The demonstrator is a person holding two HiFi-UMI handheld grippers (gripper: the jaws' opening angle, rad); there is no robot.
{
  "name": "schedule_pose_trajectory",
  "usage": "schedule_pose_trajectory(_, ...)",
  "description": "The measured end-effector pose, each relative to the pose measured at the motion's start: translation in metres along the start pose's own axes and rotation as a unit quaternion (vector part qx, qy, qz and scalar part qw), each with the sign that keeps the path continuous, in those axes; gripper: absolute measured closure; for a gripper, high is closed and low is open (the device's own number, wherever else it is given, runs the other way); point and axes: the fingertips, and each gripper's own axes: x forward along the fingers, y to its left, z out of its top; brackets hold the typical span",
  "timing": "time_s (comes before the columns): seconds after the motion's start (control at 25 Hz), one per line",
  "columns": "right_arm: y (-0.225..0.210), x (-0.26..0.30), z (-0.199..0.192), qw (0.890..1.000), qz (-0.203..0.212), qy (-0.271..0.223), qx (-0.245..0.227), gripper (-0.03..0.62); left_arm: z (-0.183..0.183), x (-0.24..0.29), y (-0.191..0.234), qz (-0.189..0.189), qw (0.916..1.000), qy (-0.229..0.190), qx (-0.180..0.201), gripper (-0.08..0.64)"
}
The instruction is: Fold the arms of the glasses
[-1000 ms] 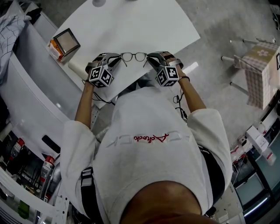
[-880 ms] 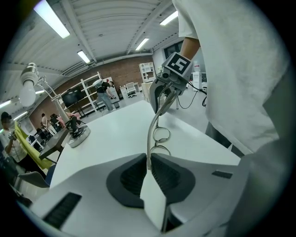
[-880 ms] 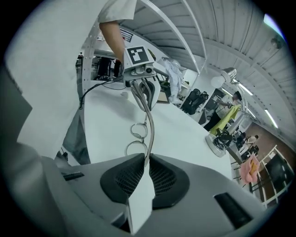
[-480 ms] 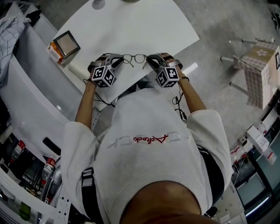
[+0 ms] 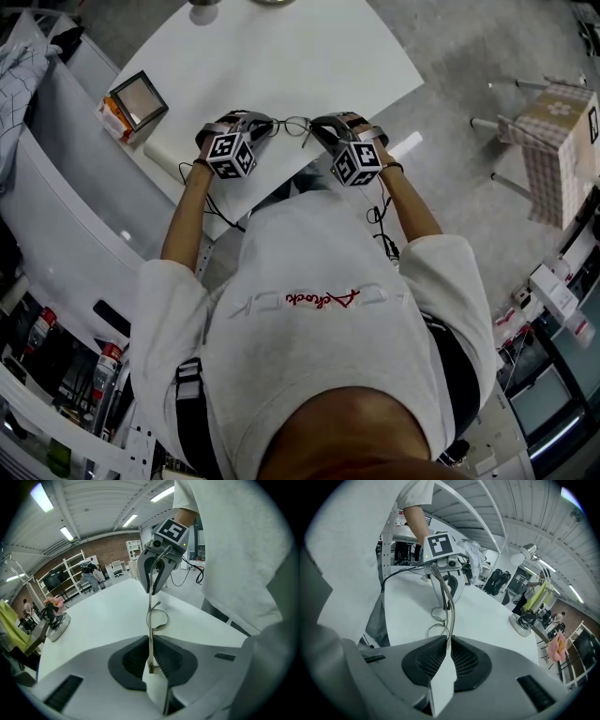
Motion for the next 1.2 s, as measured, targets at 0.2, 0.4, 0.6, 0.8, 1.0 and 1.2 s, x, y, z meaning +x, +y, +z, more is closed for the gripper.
schedule_pose_trajectory(0.2,-0.001,0.000,-0.001,1.000,0.001,0.001,0.002,0.541,-0.002,0.008,0.000,-0.006,0.9999,0.005,-0.009,0.506)
schedule_pose_trajectory(0.4,-0.001,0.000,0.002,1.000,0.010,0.001,-0.002,0.541,-0.002,0.008,0.000,-0.004,0.9999,0.007,-0.011,0.506)
schedule_pose_trajectory(0.6,-0.003,0.005,0.003,0.999,0.025,0.016,-0.023,0.541,-0.004,0.008,0.003,0.003,0.9998,0.006,-0.016,0.506)
schedule_pose_trajectory(0.8,-0.006,0.011,0.008,0.998,0.037,0.030,-0.035,0.543,-0.006,0.008,0.007,0.009,0.9997,0.002,-0.025,0.506)
schedule_pose_trajectory(1.0,-0.002,0.020,0.011,0.997,0.049,0.037,-0.038,0.543,-0.005,0.008,0.007,0.011,0.9995,-0.003,-0.028,0.506)
schedule_pose_trajectory(1.2,-0.003,0.029,0.012,0.997,0.060,0.048,-0.027,0.543,-0.002,0.005,0.009,0.019,0.9994,-0.011,-0.026,0.505)
